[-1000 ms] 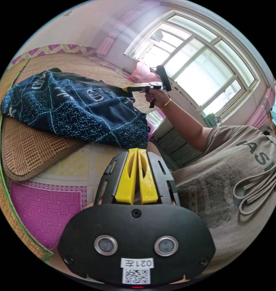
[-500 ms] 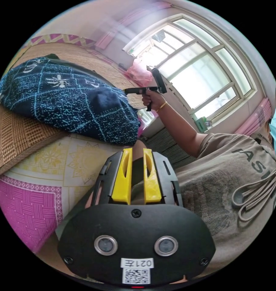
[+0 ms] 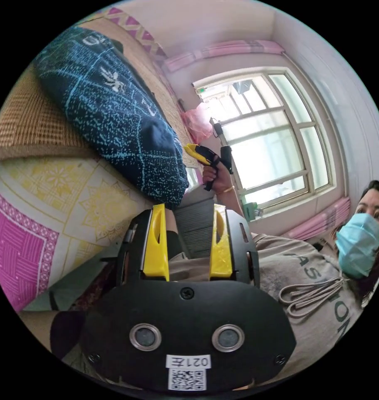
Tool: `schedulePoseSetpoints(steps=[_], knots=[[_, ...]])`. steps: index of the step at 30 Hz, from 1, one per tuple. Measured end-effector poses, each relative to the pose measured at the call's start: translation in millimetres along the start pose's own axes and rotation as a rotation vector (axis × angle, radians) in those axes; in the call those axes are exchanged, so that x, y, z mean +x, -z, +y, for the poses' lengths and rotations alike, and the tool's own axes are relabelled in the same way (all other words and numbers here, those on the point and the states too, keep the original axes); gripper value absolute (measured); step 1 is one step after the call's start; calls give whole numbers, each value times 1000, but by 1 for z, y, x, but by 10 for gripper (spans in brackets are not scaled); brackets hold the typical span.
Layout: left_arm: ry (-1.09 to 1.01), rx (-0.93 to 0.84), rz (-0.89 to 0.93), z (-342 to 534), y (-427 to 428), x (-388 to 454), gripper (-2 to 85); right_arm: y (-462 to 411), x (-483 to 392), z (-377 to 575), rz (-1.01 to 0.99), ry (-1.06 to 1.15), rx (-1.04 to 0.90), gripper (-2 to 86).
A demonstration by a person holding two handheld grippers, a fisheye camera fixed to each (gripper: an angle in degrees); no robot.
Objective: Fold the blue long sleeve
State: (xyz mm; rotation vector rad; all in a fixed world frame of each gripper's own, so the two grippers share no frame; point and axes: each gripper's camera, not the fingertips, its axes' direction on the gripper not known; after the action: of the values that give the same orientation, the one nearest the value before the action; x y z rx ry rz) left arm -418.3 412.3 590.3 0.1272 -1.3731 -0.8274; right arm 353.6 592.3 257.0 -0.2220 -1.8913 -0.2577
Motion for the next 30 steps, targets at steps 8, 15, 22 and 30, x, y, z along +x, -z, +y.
schedulePoseSetpoints(steps=[8, 15, 22, 30], knots=[[125, 60, 28, 5, -7, -25, 152, -35, 45, 2, -59, -101, -69, 84], [155, 94, 45, 16, -9, -29, 145, -28, 70, 13, -36, -279, -32, 52], [165, 92, 53, 33, -15, -25, 149, -22, 70, 38, -42, -245, 22, 60], [159, 84, 49, 49, -30, -22, 147, -41, 12, 52, 224, -32, 58, 122]])
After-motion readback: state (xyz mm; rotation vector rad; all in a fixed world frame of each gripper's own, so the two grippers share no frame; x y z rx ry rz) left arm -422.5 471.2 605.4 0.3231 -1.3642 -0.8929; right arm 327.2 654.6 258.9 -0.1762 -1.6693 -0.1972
